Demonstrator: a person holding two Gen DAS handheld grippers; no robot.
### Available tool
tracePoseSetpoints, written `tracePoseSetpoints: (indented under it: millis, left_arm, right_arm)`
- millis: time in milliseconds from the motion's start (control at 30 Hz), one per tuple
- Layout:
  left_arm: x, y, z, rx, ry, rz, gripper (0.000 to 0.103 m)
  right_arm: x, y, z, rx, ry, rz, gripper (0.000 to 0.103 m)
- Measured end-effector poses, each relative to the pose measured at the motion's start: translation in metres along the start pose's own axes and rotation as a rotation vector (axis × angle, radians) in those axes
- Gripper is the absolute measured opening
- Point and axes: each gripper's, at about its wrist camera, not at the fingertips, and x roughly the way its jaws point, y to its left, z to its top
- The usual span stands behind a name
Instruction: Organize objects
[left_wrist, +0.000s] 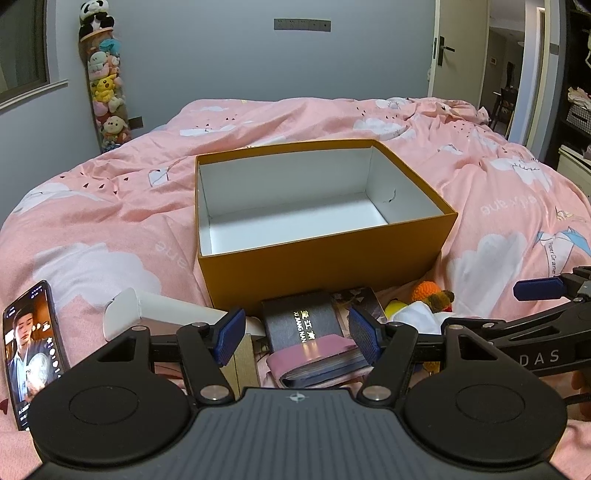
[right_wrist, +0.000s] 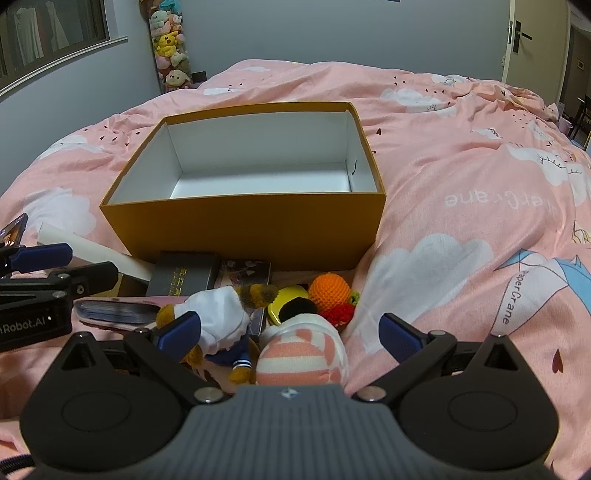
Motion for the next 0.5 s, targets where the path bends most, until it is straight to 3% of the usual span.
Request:
tracePoseSetpoints:
  millis: [200,367,500]
  left_arm:
    - [0.001,0.0,0.0,0.002,0.007,-0.006,0.073]
    - [0.002,0.008,0.002,-0.017,0.039,-0.048,0.062]
    - [-0.001,0.013,0.008,0.007,0.056,-0.06,0.062]
  right_arm:
    - [0.001,0.0,0.0,0.0,0.006,0.001,0.102]
    - [0.004,-0.001,0.002,0.008,0.019,0.017,0.102]
    - [0.007,-0.003,0.003,0.014,0.029,0.047,0.102]
